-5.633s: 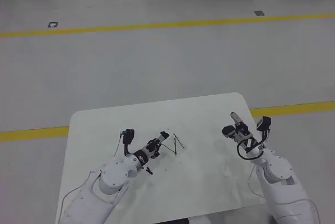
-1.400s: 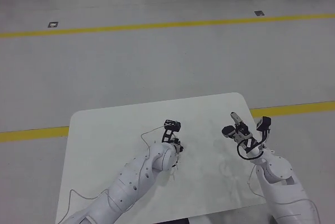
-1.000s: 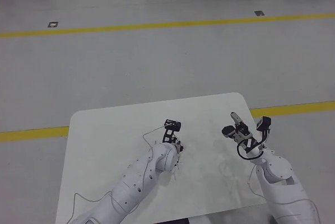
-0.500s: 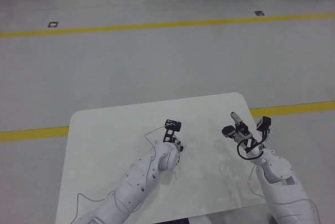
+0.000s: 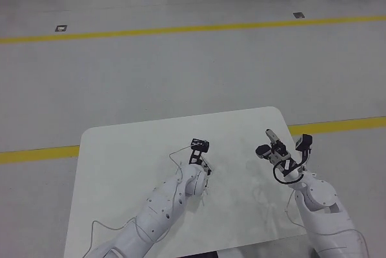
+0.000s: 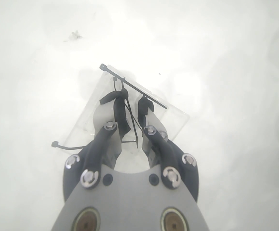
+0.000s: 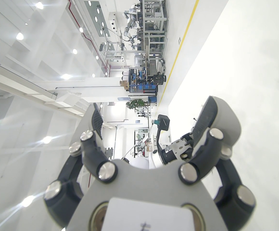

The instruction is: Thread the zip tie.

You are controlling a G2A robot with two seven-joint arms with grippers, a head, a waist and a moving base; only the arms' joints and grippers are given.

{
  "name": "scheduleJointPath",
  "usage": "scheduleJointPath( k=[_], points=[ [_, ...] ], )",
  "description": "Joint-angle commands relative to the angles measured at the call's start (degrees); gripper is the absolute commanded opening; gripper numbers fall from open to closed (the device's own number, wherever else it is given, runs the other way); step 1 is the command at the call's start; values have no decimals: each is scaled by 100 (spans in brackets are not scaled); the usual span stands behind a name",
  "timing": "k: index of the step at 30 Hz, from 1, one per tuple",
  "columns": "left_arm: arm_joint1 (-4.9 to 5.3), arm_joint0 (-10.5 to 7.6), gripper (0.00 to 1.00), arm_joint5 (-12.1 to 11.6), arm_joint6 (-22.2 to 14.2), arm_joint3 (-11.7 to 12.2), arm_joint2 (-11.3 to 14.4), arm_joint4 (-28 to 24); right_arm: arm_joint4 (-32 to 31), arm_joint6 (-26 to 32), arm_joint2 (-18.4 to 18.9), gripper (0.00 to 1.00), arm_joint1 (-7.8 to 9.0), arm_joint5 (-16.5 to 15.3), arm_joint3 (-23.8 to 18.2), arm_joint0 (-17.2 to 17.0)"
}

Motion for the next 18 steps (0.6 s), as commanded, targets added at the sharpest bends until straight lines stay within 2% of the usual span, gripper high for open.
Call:
scheduleJointPath(
  k=[1,4,12,16,18],
  points=[
    [-15,-10,11,0,13,47,-4,12,0,0,0,100,0,0,0,0],
    [-43,-23,11,0,25,112,-3,29,0,0,0,100,0,0,0,0],
    [-110,-28,0,0,89,219,-18,58,0,0,0,100,0,0,0,0],
    [-123,28,0,0,117,115,-54,112,0,0,0,100,0,0,0,0],
    [-117,75,0,0,92,-12,-96,156,0,0,0,100,0,0,0,0]
  ],
)
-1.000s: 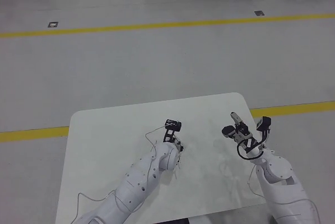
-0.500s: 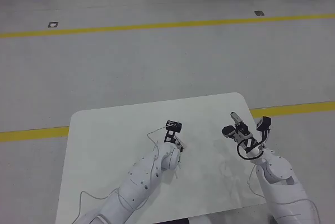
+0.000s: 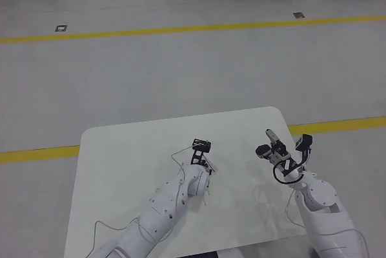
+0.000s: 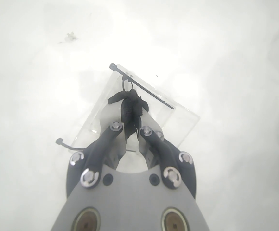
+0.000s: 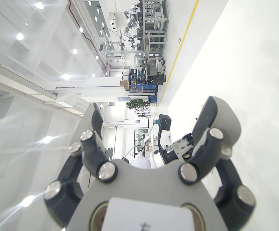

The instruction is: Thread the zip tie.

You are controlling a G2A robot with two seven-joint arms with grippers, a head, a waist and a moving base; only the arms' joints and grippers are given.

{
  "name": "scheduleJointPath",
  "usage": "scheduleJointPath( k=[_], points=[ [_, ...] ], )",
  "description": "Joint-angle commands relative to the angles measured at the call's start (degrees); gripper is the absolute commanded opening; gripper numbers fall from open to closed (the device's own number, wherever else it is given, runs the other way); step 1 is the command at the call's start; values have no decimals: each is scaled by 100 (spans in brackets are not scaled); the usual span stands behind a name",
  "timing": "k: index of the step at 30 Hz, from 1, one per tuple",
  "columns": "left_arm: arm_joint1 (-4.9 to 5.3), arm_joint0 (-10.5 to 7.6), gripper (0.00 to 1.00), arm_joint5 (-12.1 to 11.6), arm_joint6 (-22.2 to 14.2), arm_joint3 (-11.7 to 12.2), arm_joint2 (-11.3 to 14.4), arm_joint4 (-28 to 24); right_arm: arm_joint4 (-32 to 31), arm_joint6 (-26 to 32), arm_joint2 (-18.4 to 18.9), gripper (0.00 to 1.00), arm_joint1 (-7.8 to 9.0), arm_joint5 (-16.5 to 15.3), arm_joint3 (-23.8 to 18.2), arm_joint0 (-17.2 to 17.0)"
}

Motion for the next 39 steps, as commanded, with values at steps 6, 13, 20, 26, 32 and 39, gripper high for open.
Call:
scheduleJointPath(
  k=[6,13,20,26,32,39],
  points=[
    [71,239,0,0,-198,-588,-153,192,0,0,0,100,0,0,0,0],
    [166,470,0,-27,-326,-1103,-290,274,0,0,0,100,0,0,0,0],
    [318,760,0,-289,-333,-1876,-716,-1,0,0,0,100,0,0,0,0],
    [454,1029,0,-300,-334,-2409,-1067,32,0,0,0,100,0,0,0,0],
    [552,1276,0,-900,-381,-2756,-1586,-1056,0,0,0,100,0,0,0,0],
    [655,1355,0,-1891,-626,-2712,-2095,-2272,0,0,0,100,0,0,0,0]
  ],
)
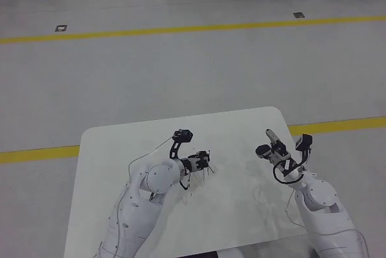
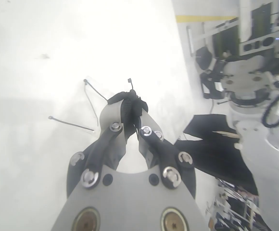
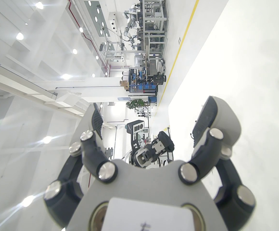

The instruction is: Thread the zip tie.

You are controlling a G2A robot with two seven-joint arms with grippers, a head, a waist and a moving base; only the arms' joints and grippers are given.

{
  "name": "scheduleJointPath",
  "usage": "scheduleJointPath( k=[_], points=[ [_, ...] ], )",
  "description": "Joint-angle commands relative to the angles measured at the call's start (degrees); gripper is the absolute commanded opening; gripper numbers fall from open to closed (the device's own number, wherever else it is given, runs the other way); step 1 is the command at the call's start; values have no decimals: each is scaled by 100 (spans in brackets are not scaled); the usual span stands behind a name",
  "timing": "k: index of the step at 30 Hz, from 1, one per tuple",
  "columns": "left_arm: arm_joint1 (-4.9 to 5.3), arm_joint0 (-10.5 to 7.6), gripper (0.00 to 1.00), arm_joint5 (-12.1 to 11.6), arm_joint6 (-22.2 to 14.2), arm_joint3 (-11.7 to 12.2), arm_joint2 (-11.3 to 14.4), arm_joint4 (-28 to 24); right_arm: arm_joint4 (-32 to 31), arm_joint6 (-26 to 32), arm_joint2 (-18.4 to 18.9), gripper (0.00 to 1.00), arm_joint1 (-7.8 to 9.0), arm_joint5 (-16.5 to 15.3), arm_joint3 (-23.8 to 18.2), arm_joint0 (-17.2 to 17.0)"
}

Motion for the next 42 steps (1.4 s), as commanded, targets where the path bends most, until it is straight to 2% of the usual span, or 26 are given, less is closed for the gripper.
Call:
scheduleJointPath(
  k=[1,4,5,8,12,15,24,27,29,33,40,42],
  points=[
    [-2,-1,0,111,7,-2,11,32,0,0,0,100,0,0,0,0],
    [2,14,0,93,44,22,15,5,-36,92,-41,100,1,-53,-71,15],
    [13,19,0,40,43,66,-1,-85,-85,380,-102,100,7,-264,-174,38],
    [76,-27,0,-279,-356,144,-202,-673,-126,1563,-172,100,59,-782,-60,149],
    [171,-38,0,-694,-892,211,-443,-1415,-79,2397,-251,100,103,-981,169,402],
    [238,-36,0,-959,-1001,256,-505,-1591,47,2913,-390,100,120,-995,372,637],
    [273,-37,0,-982,-862,292,-454,-1531,1,2919,-424,100,124,-984,381,691],
    [322,-72,0,-1087,-1141,248,-410,-1776,-53,3073,-643,100,122,-846,514,882],
    [365,-49,0,-1090,-1255,159,-427,-1895,88,3376,-811,100,118,-759,718,1084],
    [441,3,0,-1071,-1348,19,-440,-2020,-18,3490,-1041,100,108,-897,1168,1455],
    [451,21,0,-1060,-1261,16,-413,-2026,-58,3432,-1052,100,106,-942,1188,1477],
    [473,-1,0,-1018,-1266,0,-330,-2056,-454,3272,-1221,100,99,-1038,1167,1494]
  ],
)
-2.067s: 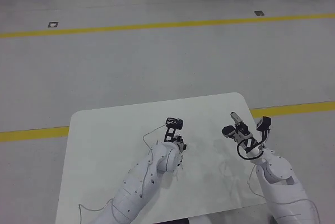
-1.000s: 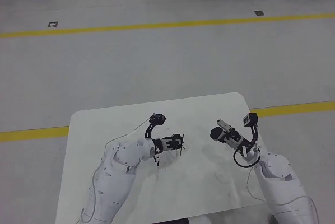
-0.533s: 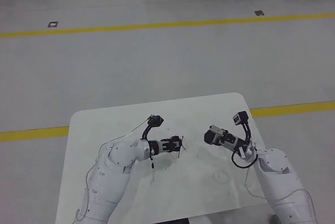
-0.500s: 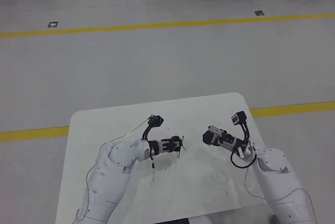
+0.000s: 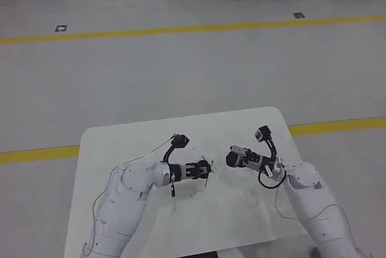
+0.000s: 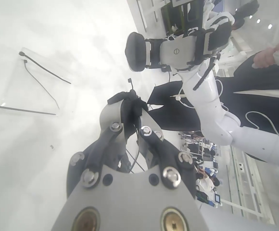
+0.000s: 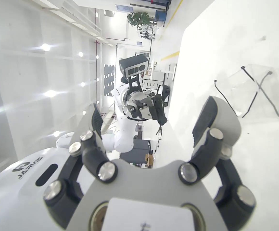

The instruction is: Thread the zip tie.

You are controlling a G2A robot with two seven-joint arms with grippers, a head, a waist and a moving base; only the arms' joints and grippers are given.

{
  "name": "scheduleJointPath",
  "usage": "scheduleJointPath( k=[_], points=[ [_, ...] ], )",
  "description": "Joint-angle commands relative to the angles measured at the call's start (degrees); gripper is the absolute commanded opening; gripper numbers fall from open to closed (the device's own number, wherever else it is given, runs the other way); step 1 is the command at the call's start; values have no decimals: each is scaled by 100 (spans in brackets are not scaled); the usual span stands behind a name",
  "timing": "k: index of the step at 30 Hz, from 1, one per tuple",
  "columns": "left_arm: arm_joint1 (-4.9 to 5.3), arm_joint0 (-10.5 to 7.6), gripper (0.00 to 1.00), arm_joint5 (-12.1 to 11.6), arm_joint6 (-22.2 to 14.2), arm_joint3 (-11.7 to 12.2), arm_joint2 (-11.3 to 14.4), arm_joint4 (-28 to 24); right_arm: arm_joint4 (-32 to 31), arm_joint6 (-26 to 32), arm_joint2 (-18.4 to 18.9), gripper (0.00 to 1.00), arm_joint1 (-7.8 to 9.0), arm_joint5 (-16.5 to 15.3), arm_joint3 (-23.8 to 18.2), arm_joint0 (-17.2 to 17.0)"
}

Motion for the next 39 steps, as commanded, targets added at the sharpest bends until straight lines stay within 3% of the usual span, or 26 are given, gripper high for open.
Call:
scheduleJointPath(
  k=[1,7,10,12,20,22,34,39],
  points=[
    [19,-11,0,74,-11,-4,44,-151,-275,-122,-163,100,-14,-63,-4,41],
    [100,-70,0,342,-59,-7,51,-481,-386,-64,-412,100,-54,-63,132,246],
    [144,-71,0,598,-18,-2,17,-570,-326,47,-432,47,-68,-63,166,281],
    [174,-75,0,640,-36,16,-18,-680,-344,103,-422,38,-73,-63,177,285],
    [286,-81,0,715,-187,6,53,-1051,-418,67,-375,31,-131,-63,141,241],
    [309,-90,0,712,-206,16,81,-1122,-451,42,-368,25,-147,-63,120,224],
    [447,-154,0,765,-22,13,343,-1192,-566,208,-266,20,-237,-63,-14,111],
    [503,-171,0,791,20,-30,417,-1256,-616,250,-257,10,-275,-63,-12,106]
  ],
)
